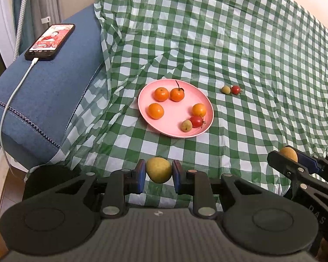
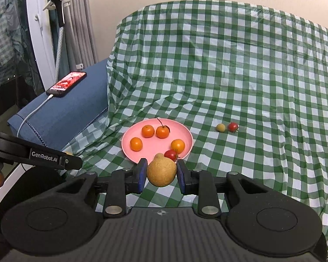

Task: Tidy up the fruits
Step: 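Carry the yellow fruit in the left tool over the plate while the right tool carries its fruit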

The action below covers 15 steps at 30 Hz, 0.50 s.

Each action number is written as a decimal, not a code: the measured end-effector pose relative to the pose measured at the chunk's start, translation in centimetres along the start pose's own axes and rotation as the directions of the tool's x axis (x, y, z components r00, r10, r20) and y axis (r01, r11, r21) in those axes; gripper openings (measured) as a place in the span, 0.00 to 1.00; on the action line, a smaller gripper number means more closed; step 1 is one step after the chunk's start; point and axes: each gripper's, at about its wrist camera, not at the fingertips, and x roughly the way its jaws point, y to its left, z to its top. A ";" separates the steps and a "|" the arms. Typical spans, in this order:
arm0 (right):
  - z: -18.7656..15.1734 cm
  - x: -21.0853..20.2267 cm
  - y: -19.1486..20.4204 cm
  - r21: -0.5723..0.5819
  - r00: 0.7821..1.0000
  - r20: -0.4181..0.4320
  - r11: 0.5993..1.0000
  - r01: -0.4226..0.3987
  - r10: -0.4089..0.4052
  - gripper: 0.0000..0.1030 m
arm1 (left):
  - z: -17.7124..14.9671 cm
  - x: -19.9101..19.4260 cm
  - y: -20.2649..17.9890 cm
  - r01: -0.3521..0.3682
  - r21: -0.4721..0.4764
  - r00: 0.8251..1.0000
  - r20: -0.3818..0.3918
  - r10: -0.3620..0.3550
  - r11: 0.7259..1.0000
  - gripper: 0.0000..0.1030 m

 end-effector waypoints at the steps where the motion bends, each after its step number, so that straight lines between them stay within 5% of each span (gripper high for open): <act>1: 0.0 0.2 -0.1 -0.001 1.000 -0.008 1.000 -0.001 0.001 0.29 | 0.1 0.2 0.0 0.000 0.000 1.000 -0.003 0.000 1.000 0.27; 15: 2.8 5.6 -0.7 -0.017 0.999 -0.034 1.000 0.022 -0.022 0.29 | 5.1 3.8 0.9 -0.011 -0.027 1.000 -0.005 0.011 1.000 0.27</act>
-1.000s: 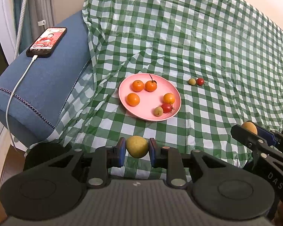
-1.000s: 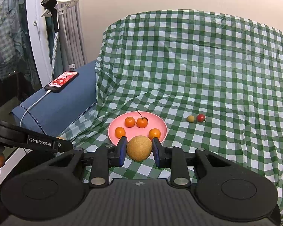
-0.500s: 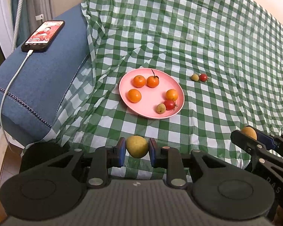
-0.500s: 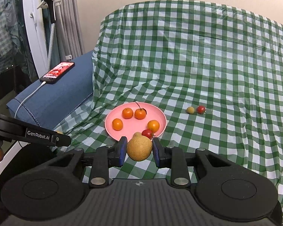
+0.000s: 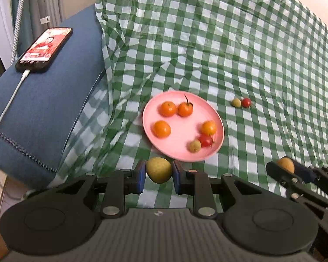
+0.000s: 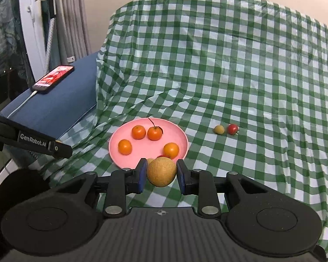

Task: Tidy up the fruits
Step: 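Carry the yellow fruit in the left tool over the plate while the right tool carries its fruit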

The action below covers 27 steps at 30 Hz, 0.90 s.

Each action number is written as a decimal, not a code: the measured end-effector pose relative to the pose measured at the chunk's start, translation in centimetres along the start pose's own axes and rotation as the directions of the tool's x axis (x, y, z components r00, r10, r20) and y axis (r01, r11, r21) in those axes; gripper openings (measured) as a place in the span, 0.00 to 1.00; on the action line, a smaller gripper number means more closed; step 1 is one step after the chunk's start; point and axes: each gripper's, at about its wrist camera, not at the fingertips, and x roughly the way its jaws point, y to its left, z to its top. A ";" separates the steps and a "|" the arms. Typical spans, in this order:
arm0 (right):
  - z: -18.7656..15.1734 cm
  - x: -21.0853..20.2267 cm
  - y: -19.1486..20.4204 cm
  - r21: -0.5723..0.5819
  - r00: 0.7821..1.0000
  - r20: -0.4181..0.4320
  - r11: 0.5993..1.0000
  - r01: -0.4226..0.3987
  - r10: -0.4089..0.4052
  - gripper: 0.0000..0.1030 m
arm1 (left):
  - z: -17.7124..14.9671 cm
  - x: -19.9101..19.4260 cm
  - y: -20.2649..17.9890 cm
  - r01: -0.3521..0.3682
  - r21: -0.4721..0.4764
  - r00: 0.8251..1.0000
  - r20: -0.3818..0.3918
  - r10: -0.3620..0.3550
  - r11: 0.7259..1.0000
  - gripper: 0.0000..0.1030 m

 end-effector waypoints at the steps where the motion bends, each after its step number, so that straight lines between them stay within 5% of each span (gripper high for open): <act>1: 0.3 0.7 0.0 0.000 1.000 -0.001 1.000 -0.003 0.003 0.29 | 0.5 0.4 -0.1 0.001 -0.001 1.000 0.000 -0.001 1.000 0.27; 26: 1.6 16.8 -1.8 0.095 0.988 -0.152 0.995 -0.010 0.025 0.30 | 6.0 16.6 -3.0 -0.012 0.080 0.989 -0.146 0.024 0.997 0.28; 27: 1.8 17.0 -1.9 0.101 0.989 -0.146 0.995 -0.015 0.029 0.31 | 6.2 16.6 -3.0 -0.019 0.091 0.990 -0.138 0.031 0.996 0.34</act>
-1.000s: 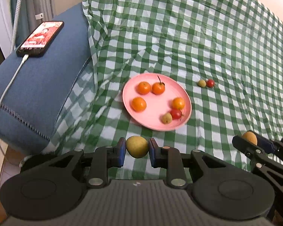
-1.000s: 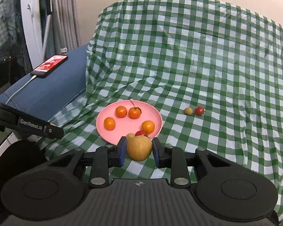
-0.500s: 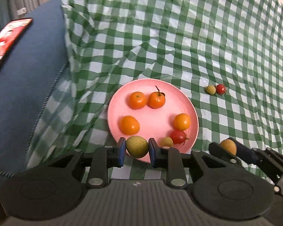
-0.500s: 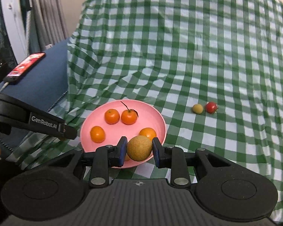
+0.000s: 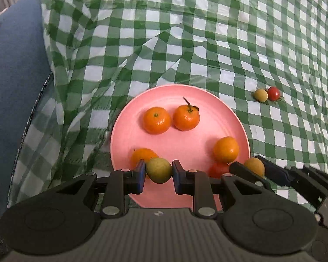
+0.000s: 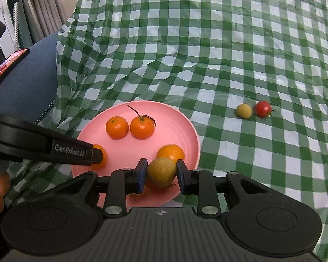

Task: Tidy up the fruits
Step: 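Carry the yellow fruit in the left tool over the plate while the right tool carries its fruit, then open both tools over the plate to drop the yellow fruits, then lift both open tools away from the plate and hover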

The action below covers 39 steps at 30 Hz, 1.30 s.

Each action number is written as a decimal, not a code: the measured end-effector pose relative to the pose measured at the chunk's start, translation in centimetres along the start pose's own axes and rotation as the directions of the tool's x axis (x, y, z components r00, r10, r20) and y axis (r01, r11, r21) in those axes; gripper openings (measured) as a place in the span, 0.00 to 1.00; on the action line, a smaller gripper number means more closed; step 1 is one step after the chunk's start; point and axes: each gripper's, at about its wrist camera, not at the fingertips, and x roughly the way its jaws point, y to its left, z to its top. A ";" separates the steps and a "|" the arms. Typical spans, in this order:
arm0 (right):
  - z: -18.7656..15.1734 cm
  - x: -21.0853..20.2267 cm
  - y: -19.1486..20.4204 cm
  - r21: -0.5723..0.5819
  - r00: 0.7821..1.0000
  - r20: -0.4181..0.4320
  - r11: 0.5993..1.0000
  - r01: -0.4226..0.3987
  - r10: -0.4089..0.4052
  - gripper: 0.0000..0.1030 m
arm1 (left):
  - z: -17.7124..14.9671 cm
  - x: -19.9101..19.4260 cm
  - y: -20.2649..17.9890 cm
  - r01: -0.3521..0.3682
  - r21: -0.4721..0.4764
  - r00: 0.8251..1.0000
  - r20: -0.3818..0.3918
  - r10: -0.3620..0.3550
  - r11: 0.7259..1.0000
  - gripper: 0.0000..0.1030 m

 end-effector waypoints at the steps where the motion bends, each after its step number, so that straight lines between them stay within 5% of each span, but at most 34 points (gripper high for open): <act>1: 0.3 0.1 -0.1 0.008 1.000 0.006 1.000 -0.004 0.004 0.33 | 0.2 -0.2 0.0 -0.011 0.005 1.000 0.009 0.011 1.000 0.50; 2: 0.6 0.2 -0.2 0.014 1.000 0.008 1.000 0.001 -0.001 0.34 | 0.4 -0.4 0.2 -0.040 0.001 0.999 0.026 0.040 0.999 0.59; 4: 1.0 0.0 -0.6 0.027 1.000 0.014 1.000 0.005 -0.005 0.45 | 0.6 -1.4 0.9 -0.074 -0.026 0.995 0.072 0.075 0.997 0.99; 6: 1.0 -1.0 -0.9 0.050 0.999 0.029 0.999 0.017 -0.019 0.72 | 0.4 -2.8 1.7 -0.077 -0.071 0.990 0.109 0.085 0.994 1.00; 12: -1.2 -6.0 0.7 0.007 0.999 0.043 1.000 0.007 -0.007 0.93 | -2.8 -5.7 2.4 -0.116 -0.076 0.992 0.032 0.118 0.990 1.00; 18: -3.8 -12.5 3.3 -0.084 0.991 0.127 0.996 0.043 -0.032 0.98 | -7.9 -11.9 1.9 -0.175 -0.030 0.978 0.110 0.177 0.984 1.00; 24: -5.7 -17.4 5.5 -0.151 0.978 0.208 0.987 0.063 -0.031 0.99 | -11.3 -16.1 1.8 -0.139 -0.078 0.979 0.142 0.149 0.987 1.00; 39: -8.6 -24.5 5.8 -0.094 0.941 0.334 0.992 0.083 -0.047 0.99 | -15.8 -21.3 -0.5 -0.137 -0.040 0.957 0.253 0.142 0.990 1.00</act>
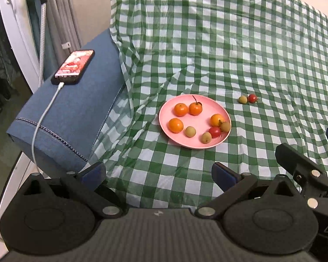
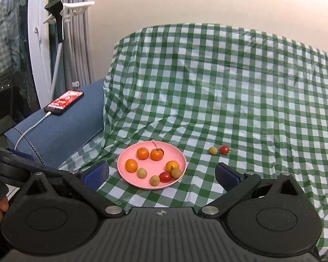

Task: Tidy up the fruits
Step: 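Lift both open tools away from the plate and hover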

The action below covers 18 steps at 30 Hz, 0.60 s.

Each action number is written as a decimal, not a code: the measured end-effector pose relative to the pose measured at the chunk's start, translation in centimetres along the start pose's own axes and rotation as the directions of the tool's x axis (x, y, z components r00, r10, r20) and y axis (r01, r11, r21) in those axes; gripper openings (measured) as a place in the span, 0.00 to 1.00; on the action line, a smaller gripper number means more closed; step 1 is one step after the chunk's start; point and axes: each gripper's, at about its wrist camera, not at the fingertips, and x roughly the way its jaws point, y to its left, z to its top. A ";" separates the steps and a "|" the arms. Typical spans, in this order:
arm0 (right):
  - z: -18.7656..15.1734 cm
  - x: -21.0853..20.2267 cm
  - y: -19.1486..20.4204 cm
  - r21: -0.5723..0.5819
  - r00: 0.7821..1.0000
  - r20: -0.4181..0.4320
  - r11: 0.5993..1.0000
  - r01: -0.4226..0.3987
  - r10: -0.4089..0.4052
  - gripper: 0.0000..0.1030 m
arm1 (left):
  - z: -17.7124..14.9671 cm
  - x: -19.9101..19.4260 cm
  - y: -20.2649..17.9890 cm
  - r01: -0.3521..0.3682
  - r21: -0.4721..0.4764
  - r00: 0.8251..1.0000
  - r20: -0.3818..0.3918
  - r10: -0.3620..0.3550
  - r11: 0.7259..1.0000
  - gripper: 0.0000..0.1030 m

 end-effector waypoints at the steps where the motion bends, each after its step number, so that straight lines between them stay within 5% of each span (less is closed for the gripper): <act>1: 0.0 -0.3 0.0 -0.001 1.000 0.008 1.000 0.002 -0.002 0.99 | -0.1 -0.3 0.0 0.001 -0.003 1.000 0.005 -0.001 1.000 1.00; 18: -0.3 -2.2 0.4 -0.019 0.999 0.044 1.000 0.007 -0.006 0.99 | -0.6 -2.0 0.3 -0.005 -0.018 1.000 0.031 0.006 1.000 1.00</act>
